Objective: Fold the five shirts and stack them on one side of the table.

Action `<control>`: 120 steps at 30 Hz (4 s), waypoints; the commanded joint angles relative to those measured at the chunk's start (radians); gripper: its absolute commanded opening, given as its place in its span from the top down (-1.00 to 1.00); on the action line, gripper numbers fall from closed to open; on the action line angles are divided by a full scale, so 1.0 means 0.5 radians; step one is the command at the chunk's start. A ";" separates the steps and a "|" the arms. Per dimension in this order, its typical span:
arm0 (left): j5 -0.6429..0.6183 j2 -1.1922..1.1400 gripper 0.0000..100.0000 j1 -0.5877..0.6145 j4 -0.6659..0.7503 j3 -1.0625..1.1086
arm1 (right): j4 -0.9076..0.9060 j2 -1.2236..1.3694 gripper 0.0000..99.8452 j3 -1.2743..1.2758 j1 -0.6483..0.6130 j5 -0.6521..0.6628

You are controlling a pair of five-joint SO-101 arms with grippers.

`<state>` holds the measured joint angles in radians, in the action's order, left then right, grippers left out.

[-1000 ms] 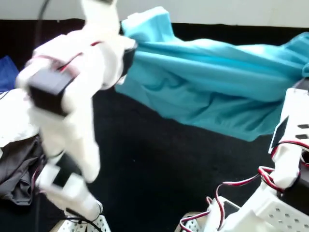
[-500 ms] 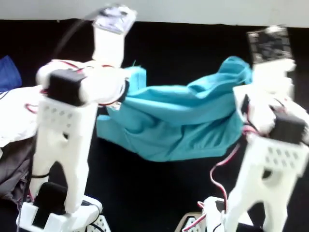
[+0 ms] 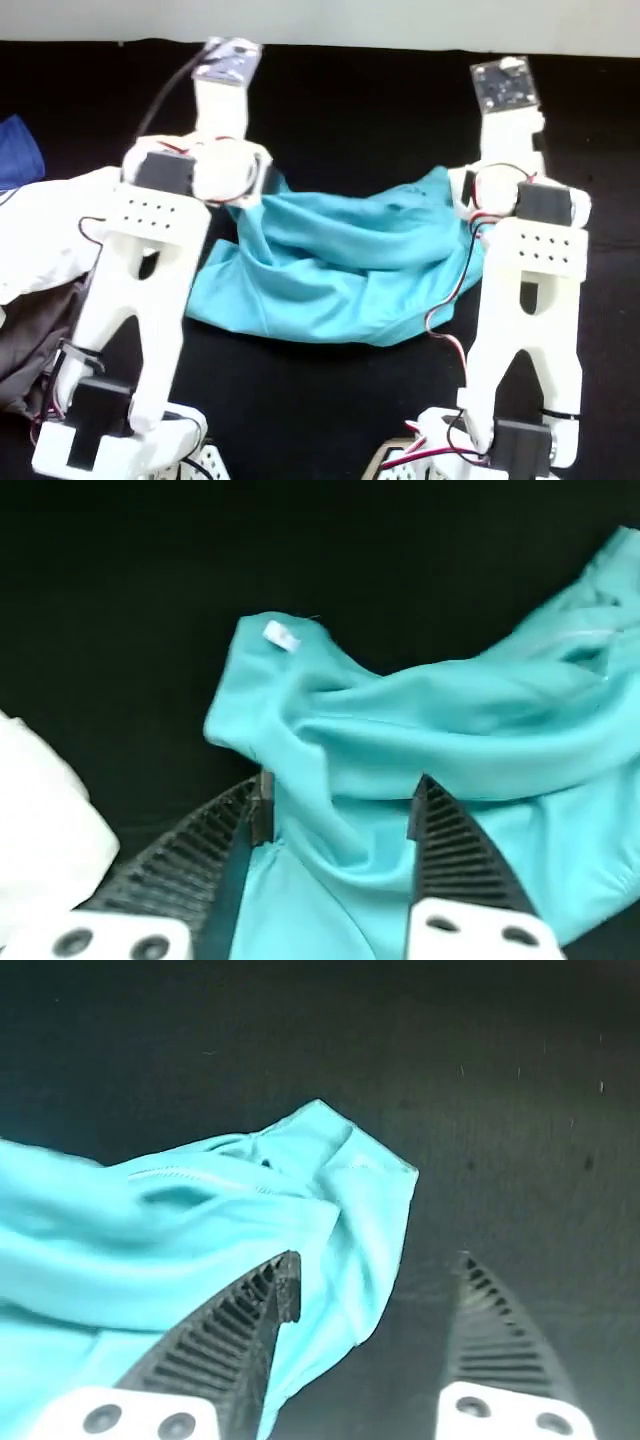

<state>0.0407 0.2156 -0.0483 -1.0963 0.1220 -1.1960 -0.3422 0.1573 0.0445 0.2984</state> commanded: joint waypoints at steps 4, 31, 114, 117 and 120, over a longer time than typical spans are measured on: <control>0.015 0.057 0.53 0.502 -0.123 -0.287 | -0.517 0.005 0.49 -0.354 -0.339 -0.064; 0.672 0.038 0.53 2.595 -0.488 -0.109 | -0.180 1.791 0.49 -1.131 -2.260 -0.341; -0.110 -0.671 0.52 -0.704 -0.279 0.265 | -0.864 -1.339 0.99 0.898 0.750 0.776; -0.110 -0.848 0.52 -0.704 -0.203 0.232 | -0.879 -1.343 0.99 0.891 0.750 0.776; -0.110 -0.993 0.53 -0.707 -0.206 0.143 | -0.904 -1.343 0.99 0.882 0.750 0.776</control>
<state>-0.0100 -0.2493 -0.3920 -1.2129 0.2509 -1.6364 -0.9958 0.6068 0.4081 0.6989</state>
